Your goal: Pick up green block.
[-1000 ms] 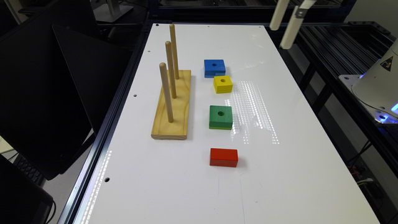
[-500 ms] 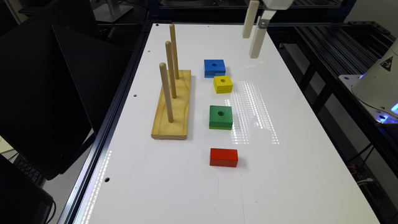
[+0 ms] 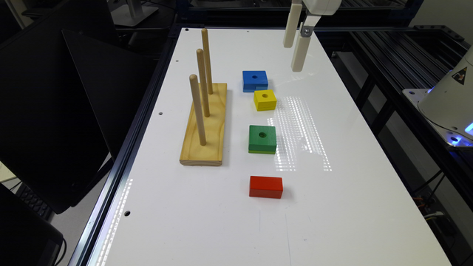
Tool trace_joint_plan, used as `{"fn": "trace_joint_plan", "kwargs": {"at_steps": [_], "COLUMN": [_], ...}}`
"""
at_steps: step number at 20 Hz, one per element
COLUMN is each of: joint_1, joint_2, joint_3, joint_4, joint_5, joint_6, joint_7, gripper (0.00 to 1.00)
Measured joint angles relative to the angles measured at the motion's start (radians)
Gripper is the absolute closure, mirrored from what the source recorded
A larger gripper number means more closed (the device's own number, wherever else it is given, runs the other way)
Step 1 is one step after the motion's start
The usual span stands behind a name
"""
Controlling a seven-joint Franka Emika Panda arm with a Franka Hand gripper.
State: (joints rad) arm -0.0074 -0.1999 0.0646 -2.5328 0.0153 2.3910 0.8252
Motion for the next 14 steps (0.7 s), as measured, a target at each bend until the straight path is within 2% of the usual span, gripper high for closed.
{"fn": "trace_joint_plan", "kwargs": {"at_steps": [10, 14], "joint_1": [-0.003, -0.001], "joint_2": [0.063, 0.094], "joint_3": [0.0, 0.011], "joint_4": [0.07, 0.103], "joint_5": [0.0, 0.0], "joint_6": [0.0, 0.0], "joint_7": [0.0, 0.008], "gripper": [0.0, 0.0]}}
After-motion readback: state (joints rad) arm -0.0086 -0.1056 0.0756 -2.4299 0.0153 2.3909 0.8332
